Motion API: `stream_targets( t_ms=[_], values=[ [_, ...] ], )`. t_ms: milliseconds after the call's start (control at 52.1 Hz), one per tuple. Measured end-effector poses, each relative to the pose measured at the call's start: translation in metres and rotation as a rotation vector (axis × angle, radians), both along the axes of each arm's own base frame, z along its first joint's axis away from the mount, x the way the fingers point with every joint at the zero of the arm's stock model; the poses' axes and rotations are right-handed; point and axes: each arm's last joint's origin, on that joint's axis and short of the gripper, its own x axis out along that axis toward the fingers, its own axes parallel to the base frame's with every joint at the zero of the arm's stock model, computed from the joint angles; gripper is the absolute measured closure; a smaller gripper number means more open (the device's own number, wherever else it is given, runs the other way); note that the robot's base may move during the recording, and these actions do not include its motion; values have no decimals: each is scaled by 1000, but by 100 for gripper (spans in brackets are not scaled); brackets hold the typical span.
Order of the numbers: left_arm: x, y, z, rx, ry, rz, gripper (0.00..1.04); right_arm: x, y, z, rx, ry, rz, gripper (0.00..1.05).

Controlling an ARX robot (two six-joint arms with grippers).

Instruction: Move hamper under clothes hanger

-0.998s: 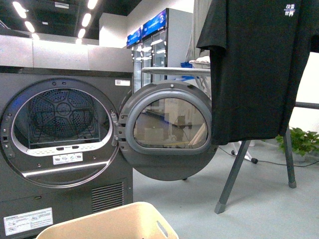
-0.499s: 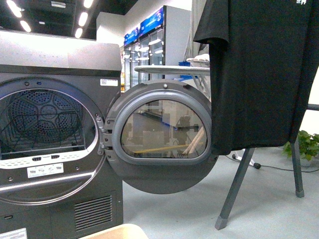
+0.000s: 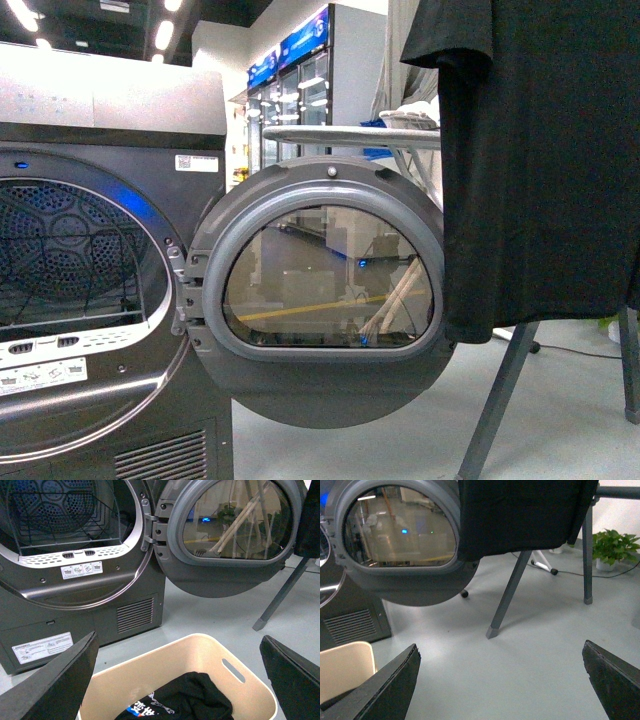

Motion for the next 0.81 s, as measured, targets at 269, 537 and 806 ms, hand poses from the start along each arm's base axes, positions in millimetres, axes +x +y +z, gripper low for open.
stream_targets(
  t_ms=[269, 537, 806],
  values=[
    [2, 1, -13, -203, 345, -519, 7, 0, 0, 0, 0, 0, -2, 8],
    [1, 0, -11, -212, 335, -573, 7, 0, 0, 0, 0, 0, 0, 8],
    [1, 0, -11, -212, 336, -575, 7, 0, 0, 0, 0, 0, -6, 8]
  ],
)
